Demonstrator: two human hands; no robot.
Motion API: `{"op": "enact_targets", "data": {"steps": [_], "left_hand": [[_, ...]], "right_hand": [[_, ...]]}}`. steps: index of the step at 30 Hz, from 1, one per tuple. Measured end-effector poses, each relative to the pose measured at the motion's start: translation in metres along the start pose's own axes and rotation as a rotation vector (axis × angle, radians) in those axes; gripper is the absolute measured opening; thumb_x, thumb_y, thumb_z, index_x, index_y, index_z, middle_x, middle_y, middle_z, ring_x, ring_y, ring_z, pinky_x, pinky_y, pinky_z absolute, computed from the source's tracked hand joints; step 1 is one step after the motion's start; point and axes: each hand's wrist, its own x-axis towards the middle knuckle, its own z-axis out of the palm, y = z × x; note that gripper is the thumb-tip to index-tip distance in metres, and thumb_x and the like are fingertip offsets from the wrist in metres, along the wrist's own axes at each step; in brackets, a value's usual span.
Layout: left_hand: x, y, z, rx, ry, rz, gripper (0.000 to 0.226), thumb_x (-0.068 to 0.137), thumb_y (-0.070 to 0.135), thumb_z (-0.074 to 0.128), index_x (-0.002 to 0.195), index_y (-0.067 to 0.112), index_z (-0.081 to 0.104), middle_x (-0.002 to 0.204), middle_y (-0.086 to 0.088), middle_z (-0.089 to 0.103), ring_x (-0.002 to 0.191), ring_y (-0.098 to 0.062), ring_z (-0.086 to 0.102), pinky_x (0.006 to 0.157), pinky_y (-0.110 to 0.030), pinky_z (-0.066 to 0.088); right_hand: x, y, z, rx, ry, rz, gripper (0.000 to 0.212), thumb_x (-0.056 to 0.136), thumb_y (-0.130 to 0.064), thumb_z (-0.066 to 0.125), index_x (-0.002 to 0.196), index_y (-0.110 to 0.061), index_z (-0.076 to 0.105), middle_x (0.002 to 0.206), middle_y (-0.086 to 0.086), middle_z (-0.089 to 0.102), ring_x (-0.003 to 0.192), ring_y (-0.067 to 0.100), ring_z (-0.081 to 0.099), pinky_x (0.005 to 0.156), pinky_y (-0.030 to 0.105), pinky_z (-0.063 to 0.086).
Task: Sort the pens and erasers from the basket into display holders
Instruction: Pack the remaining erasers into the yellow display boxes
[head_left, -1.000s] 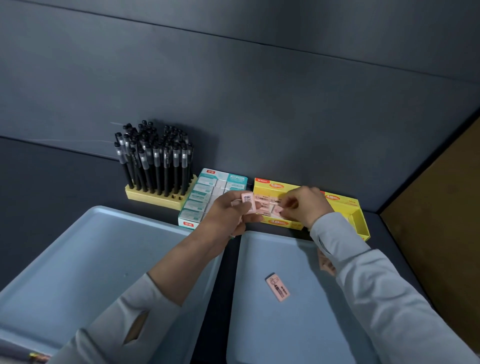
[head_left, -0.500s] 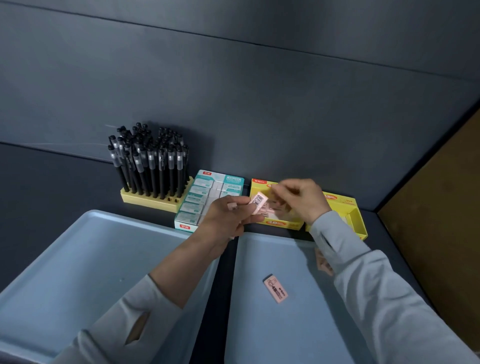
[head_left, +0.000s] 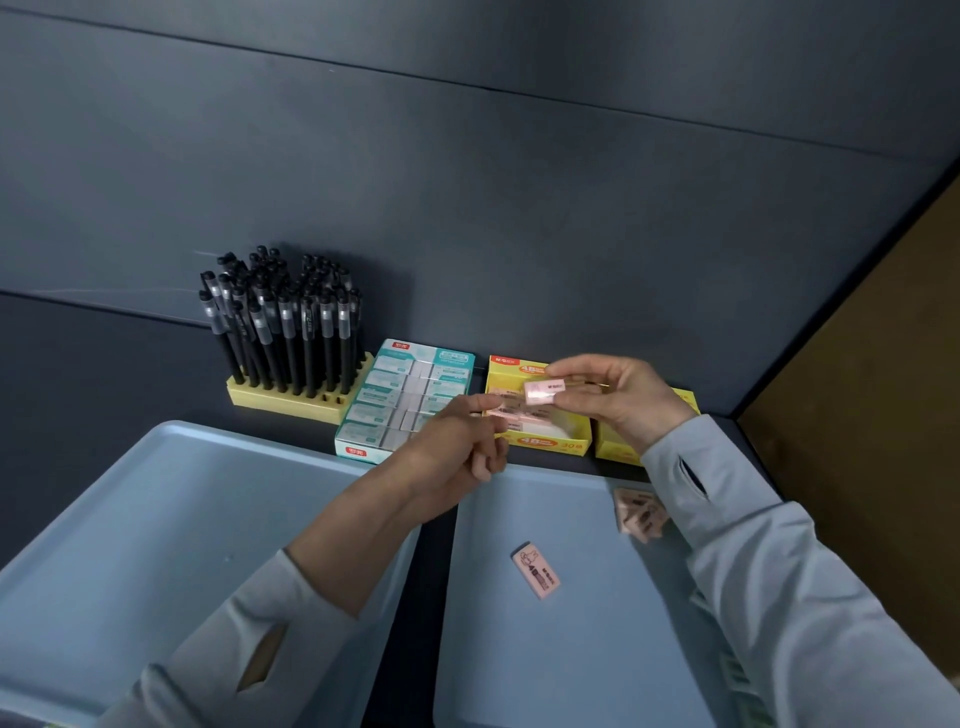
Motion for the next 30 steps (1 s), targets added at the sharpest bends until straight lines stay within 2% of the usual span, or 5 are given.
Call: {"op": "enact_targets", "data": {"steps": [6,12,17,23,30], "left_hand": [[-0.01,-0.003,-0.004,-0.029,-0.156,0.016,0.061,0.081,-0.028,0.04,0.124,0.013,0.052,0.113,-0.019,0.05,0.098,-0.026,0.062,0.091,-0.029,0.051],[-0.019,-0.001,-0.005,-0.067,-0.152,-0.023,0.046,0.09,-0.006,0.056,0.134,0.003,0.045,0.117,-0.019,0.054,0.107,-0.038,0.065,0.077,-0.027,0.059],[-0.018,-0.001,-0.008,-0.039,-0.099,-0.077,0.027,0.096,0.009,0.053,0.122,0.001,0.05,0.107,-0.021,0.066,0.092,-0.036,0.07,0.075,-0.038,0.061],[-0.013,-0.001,-0.013,-0.068,-0.13,-0.053,0.049,0.086,-0.02,0.049,0.131,0.001,0.049,0.123,-0.026,0.059,0.106,-0.036,0.066,0.093,-0.041,0.053],[-0.014,0.002,-0.012,-0.078,-0.172,0.063,0.047,0.089,-0.016,0.049,0.132,0.004,0.051,0.127,-0.02,0.06,0.111,-0.032,0.065,0.094,-0.037,0.052]], "right_hand": [[0.008,0.005,-0.01,-0.376,0.093,-0.027,0.029,0.079,0.011,0.07,0.091,-0.015,0.07,0.082,0.003,0.062,0.071,0.016,0.056,0.066,0.022,0.055],[0.011,0.014,0.011,-0.562,0.169,0.018,0.012,0.076,-0.003,0.079,0.081,-0.013,0.074,0.069,-0.002,0.063,0.051,-0.005,0.055,0.053,0.005,0.041],[0.016,0.02,0.019,-0.786,0.147,0.077,0.015,0.075,-0.017,0.08,0.07,-0.022,0.067,0.074,-0.01,0.064,0.079,0.014,0.061,0.067,0.022,0.042],[0.025,0.018,0.025,-0.967,0.086,0.109,0.008,0.074,-0.02,0.081,0.077,-0.022,0.074,0.084,-0.002,0.07,0.088,0.018,0.062,0.076,0.024,0.045],[0.025,0.018,0.025,-0.91,0.16,0.013,0.002,0.077,-0.022,0.078,0.078,-0.022,0.079,0.08,-0.003,0.075,0.079,0.015,0.065,0.075,0.026,0.05]]}}
